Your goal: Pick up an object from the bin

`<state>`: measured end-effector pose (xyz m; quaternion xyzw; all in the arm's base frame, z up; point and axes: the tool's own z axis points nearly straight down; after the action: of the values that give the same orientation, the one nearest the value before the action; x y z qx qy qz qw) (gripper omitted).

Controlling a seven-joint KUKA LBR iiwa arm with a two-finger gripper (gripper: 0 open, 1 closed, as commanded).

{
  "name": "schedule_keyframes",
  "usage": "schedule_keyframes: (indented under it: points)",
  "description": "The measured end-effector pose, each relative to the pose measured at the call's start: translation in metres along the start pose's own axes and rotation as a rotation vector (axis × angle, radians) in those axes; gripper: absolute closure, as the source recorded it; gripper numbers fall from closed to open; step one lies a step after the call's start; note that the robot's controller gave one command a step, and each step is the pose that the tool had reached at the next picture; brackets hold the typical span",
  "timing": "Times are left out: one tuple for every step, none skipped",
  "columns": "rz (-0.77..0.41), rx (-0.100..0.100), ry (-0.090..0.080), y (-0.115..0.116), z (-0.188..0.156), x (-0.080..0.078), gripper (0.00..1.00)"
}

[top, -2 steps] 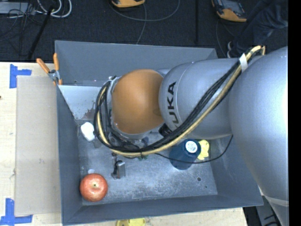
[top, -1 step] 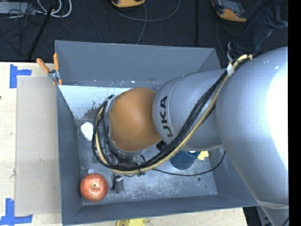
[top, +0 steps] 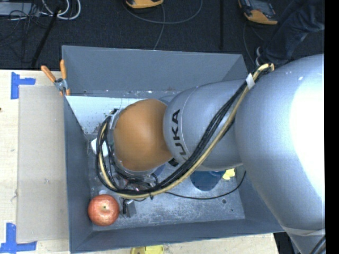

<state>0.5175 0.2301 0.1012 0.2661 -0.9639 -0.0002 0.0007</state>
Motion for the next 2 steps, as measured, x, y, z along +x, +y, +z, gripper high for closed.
schedule_keyframes:
  points:
    - [-0.065,0.0,-0.001,0.016,0.017,0.018,0.0]
    - [-0.113,0.002,-0.006,0.03,0.03,0.018,1.0]
